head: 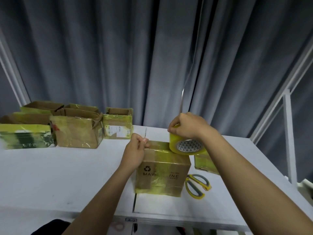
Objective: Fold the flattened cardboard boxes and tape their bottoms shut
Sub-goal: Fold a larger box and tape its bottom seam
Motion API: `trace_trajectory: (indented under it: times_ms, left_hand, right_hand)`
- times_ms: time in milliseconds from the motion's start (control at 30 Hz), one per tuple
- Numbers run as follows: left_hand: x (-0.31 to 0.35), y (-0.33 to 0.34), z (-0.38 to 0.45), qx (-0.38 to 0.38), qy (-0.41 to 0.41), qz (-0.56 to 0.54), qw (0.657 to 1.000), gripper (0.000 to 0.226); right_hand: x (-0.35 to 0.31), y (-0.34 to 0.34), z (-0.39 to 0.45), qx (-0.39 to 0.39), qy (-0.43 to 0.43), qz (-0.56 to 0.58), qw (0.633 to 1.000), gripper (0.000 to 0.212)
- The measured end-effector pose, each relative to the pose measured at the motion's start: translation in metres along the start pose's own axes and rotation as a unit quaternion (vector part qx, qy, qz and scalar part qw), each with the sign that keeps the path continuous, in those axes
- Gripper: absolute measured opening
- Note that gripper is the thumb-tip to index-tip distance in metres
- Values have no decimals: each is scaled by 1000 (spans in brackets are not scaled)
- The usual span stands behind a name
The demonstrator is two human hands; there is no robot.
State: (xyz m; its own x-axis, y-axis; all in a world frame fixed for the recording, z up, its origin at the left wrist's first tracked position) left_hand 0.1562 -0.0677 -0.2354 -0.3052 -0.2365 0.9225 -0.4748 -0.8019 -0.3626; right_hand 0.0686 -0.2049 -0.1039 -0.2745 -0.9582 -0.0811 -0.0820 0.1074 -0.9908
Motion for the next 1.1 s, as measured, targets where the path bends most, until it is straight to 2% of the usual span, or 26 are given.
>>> trace_trajectory:
  times_ms: [167,433,600,900,967,1100]
  left_hand:
    - [-5,-14,3,11,-35,-97,995,18]
    - [-24,-20,4,6,-90,-206,974,21]
    - [-35,-18,2,-8,-118,-283,952,21]
    - [-46,-15,-1,-12,-144,-320,936,16]
    - [-45,-15,-3,-9,-136,-316,939,17]
    - [-44,-16,-7,-4,-125,-327,937,19]
  right_hand:
    - [-1,2,5,-15,3,-10,1000,25]
    - [-23,12,23,-24,4,-87,996,23]
    - [-32,15,29,-30,7,-120,992,24]
    - [-51,17,30,-27,3,-176,984,29]
    - [-52,16,29,-24,-3,-166,986,28]
    - [-30,5,21,-4,3,-93,996,41]
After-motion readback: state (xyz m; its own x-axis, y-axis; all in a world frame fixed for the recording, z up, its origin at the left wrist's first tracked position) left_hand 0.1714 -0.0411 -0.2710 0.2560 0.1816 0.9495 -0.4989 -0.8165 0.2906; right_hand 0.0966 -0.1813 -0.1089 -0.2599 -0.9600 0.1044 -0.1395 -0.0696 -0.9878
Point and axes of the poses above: each hand's wrist, its own z-axis towards the middle knuckle, its own y-axis out of the palm, x = y × z, the point moved 8 cm from there along z, towards the middle knuckle, and after that the axes turned 10 degrees about -x, right-handed, at the moved point
